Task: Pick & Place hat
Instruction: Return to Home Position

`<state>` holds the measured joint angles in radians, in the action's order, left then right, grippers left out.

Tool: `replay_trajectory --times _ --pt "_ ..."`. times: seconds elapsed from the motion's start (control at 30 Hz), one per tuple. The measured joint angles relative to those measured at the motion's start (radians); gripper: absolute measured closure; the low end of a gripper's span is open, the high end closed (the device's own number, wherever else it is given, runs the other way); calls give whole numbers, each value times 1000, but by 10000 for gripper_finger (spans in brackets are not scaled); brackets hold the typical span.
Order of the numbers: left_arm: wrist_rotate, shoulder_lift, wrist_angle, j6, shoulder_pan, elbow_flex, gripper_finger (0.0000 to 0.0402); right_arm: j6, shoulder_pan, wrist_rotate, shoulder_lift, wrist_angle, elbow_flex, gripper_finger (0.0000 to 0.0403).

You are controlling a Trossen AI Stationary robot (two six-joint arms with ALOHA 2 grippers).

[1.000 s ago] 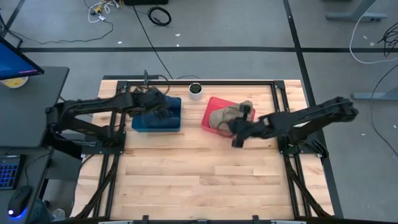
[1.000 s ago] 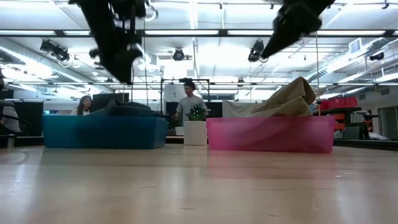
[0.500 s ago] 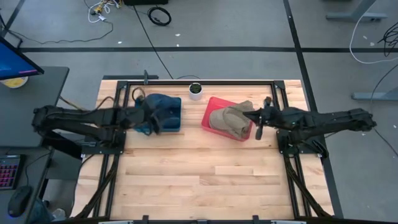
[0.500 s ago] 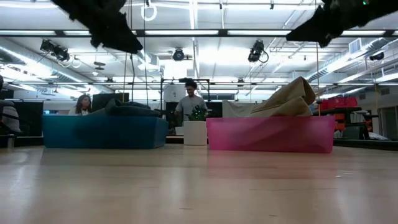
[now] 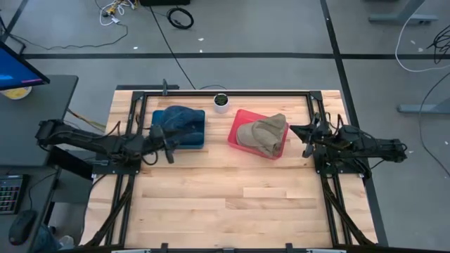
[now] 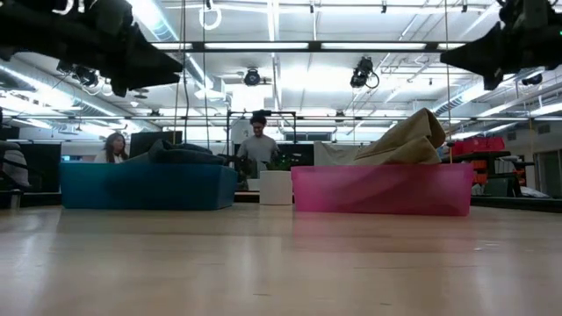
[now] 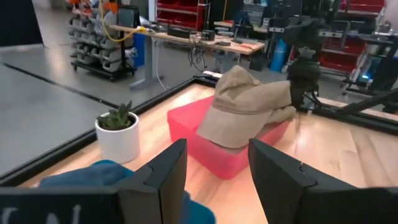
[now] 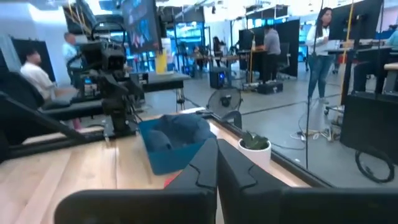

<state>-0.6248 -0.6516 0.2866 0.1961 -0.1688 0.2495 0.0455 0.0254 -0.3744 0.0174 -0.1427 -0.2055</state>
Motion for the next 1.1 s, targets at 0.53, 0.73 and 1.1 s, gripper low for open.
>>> replay_trajectory --times 0.53,0.73,1.1 --pt "113 297 14 -114 -1 -196 225 2 -1 -2 -18 -59 26 399" --pt "165 350 16 -179 -1 -233 225 22 -1 -2 -17 -78 26 399" --pt "209 366 -5 -218 -1 -240 225 53 -1 -2 -18 -17 117 399"
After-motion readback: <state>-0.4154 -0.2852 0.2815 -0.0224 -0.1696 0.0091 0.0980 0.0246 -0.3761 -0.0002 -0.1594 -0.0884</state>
